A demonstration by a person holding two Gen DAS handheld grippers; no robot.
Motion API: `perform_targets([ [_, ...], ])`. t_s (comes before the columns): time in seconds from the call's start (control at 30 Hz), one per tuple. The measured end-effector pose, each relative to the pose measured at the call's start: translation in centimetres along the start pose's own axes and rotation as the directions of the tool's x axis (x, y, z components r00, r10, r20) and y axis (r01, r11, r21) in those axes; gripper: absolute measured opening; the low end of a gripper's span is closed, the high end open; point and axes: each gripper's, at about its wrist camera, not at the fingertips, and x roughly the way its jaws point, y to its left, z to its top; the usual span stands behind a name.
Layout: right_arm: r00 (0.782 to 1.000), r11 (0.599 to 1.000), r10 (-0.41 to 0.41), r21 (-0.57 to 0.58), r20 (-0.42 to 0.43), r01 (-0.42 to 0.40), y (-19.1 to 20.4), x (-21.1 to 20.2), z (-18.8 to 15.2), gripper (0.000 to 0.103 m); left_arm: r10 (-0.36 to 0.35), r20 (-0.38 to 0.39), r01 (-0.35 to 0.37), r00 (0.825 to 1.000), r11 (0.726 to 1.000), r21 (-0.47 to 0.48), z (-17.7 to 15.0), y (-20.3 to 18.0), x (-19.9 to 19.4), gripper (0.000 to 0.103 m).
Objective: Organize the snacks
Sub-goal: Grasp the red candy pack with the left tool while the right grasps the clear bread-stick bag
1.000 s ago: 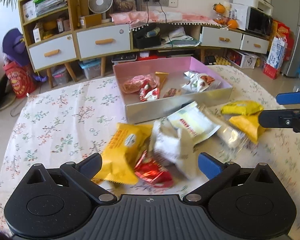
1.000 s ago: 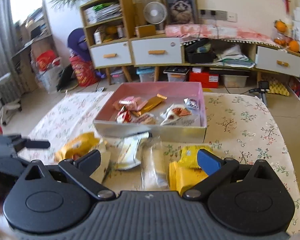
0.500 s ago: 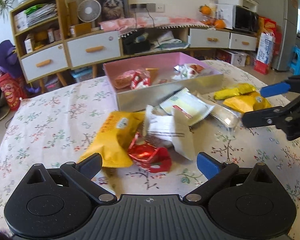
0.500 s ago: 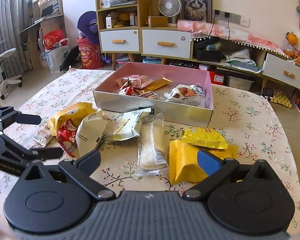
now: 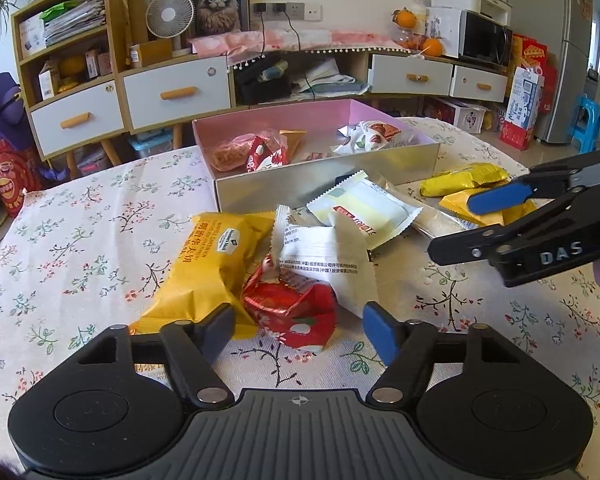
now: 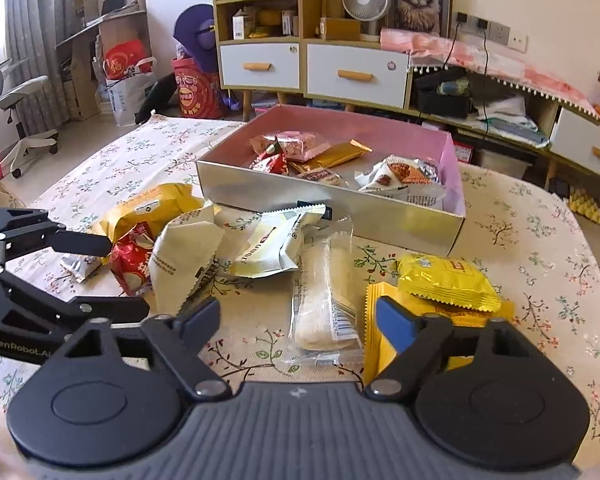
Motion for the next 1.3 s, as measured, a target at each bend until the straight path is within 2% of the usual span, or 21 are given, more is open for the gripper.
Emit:
perform_targets([
  [0.2,0.999,1.0,-0.01,0.01,-0.04,0.011,0.2,1.0,0.1,0.061,0.021,-0.001,-0.022,1.0,0.999,-0.025,0.2,0.5,0.2,0.05],
  [0.23,0.999,1.0,-0.012,0.01,-0.048,0.012,0.3,1.1,0.1,0.056,0.022,-0.002,-0.022,1.0,0.999,-0.031,0.3,0.6,0.2,0.049],
  [0.3,0.997,1.0,-0.024,0.015,-0.068,0.025,0.3,1.4,0.0,0.056,0.022,-0.005,-0.022,1.0,0.999,-0.045,0.3,0.8,0.2,0.045],
  [0.63,0.993,0.997,-0.063,0.033,-0.1,0.067,0.0,1.9,-0.1,0.042,0.017,-0.028,-0.019,0.999,0.997,-0.075,0.6,1.2,0.3,0.042],
  [0.77,0.992,0.997,-0.063,0.032,-0.107,0.066,-0.2,1.8,0.0,0.04,0.01,-0.043,-0.014,0.999,0.996,-0.087,0.7,1.6,0.1,0.034],
  [0.93,0.99,0.998,-0.05,0.02,-0.131,0.053,-0.1,1.5,0.0,0.039,0.009,-0.075,-0.017,0.997,0.994,-0.107,0.7,2.3,-0.1,0.032],
  [1.17,0.978,0.999,-0.029,0.038,-0.205,0.038,0.2,0.8,-0.2,0.038,0.027,-0.176,-0.057,0.984,0.984,-0.169,-0.1,4.2,0.3,0.028],
  [1.3,0.969,0.997,-0.001,0.072,-0.247,0.02,0.2,0.4,-0.1,0.039,-0.026,-0.152,-0.001,0.988,0.985,-0.173,0.0,4.3,-0.2,0.032],
])
